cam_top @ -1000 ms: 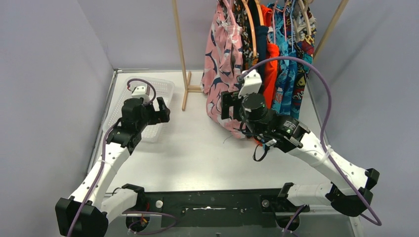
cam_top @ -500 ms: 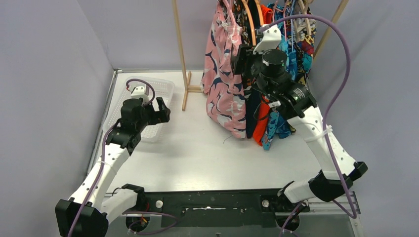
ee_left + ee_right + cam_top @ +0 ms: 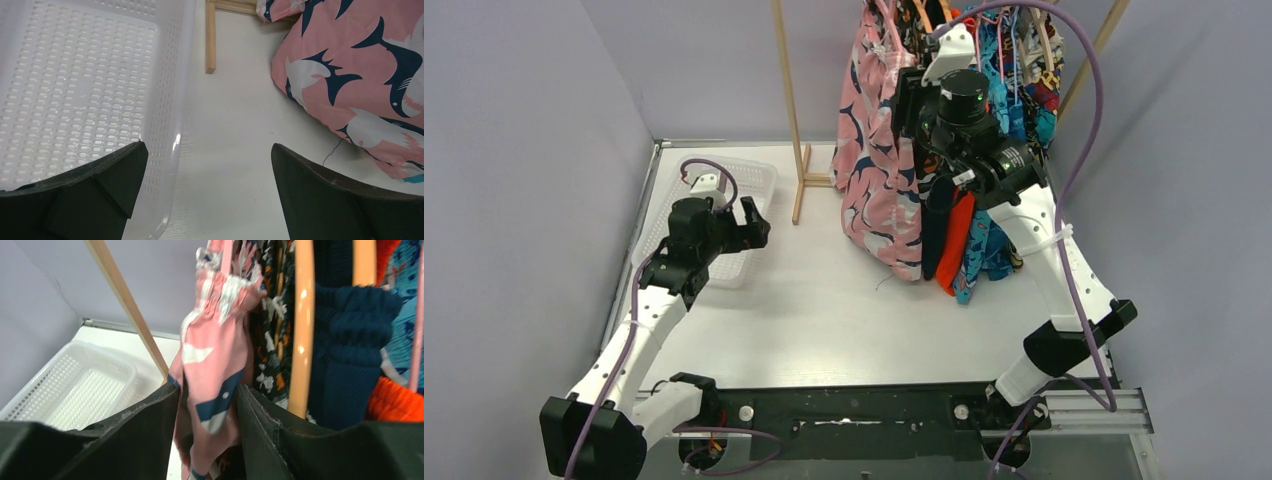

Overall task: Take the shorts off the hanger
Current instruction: Pick up the hanger from the clothes rod.

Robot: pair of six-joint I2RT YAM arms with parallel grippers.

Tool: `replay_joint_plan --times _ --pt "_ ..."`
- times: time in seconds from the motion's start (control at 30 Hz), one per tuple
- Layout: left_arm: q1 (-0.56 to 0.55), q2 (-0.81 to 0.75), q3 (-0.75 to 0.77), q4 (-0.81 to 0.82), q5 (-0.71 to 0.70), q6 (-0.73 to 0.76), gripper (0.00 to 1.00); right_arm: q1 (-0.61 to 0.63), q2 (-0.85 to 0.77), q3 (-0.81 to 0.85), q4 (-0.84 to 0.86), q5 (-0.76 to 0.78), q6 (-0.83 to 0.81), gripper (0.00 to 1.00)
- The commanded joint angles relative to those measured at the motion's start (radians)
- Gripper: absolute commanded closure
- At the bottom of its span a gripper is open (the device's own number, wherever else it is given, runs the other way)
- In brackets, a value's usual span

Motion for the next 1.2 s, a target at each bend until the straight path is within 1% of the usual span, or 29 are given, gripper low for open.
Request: replay_joint_plan --times 0.0,0.03,0.1,0.2,0.37,0.43,0.57,0.63,0.67,0.73,0.83,1.0,1.07,1.17 --pt "0.013 0.007 0.018 0.058 0.051 -0.009 0.02 -0.052 0.046 0.116 -0.013 -0.052 -0.015 0.51" --pt "0.014 0.008 0.017 0.058 0.054 -0.009 0.02 -0.055 0.067 0.141 -0.032 -0.076 -0.015 0.48" --pt "0.014 0.010 0.015 0.058 0.053 -0.009 0.03 -0.056 0.110 0.196 -0.086 -0.111 -0.014 0.47" --pt "0.015 0.020 0.020 0.052 0.049 -0.008 0.03 -0.056 0.157 0.238 -0.123 -0.109 -0.017 0.50" --pt "0.016 0.033 0.022 0.048 0.059 -0.005 0.03 -0.058 0.176 0.237 -0.135 -0.034 -0.029 0.55" --pt "0.016 0.039 0.023 0.045 0.059 -0.005 0.03 -0.058 0.180 0.236 -0.133 -0.008 -0.036 0.62" --pt "0.018 0.045 0.026 0.041 0.063 -0.002 0.03 -0.053 0.177 0.215 -0.116 0.024 -0.053 0.81" --pt "0.018 0.048 0.028 0.036 0.055 0.001 0.03 -0.046 0.157 0.169 -0.072 0.053 -0.061 0.86" --pt "0.018 0.050 0.031 0.033 0.050 0.003 0.03 -0.037 0.143 0.145 -0.041 0.080 -0.064 0.92" --pt "0.020 0.053 0.034 0.028 0.048 0.006 0.03 -0.025 0.113 0.085 0.040 0.125 -0.074 0.99" --pt "0.022 0.058 0.035 0.027 0.053 0.007 0.02 -0.021 0.059 -0.051 0.243 0.131 -0.097 1.00" --pt "0.024 0.055 0.036 0.023 0.051 0.008 0.03 0.005 0.022 -0.173 0.505 0.140 -0.183 1.00" --pt "0.027 0.052 0.034 0.028 0.053 0.006 0.03 0.015 0.028 -0.192 0.569 0.154 -0.206 1.00" --pt "0.029 0.050 0.030 0.030 0.047 0.005 0.02 0.036 0.037 -0.209 0.618 0.196 -0.233 1.00"
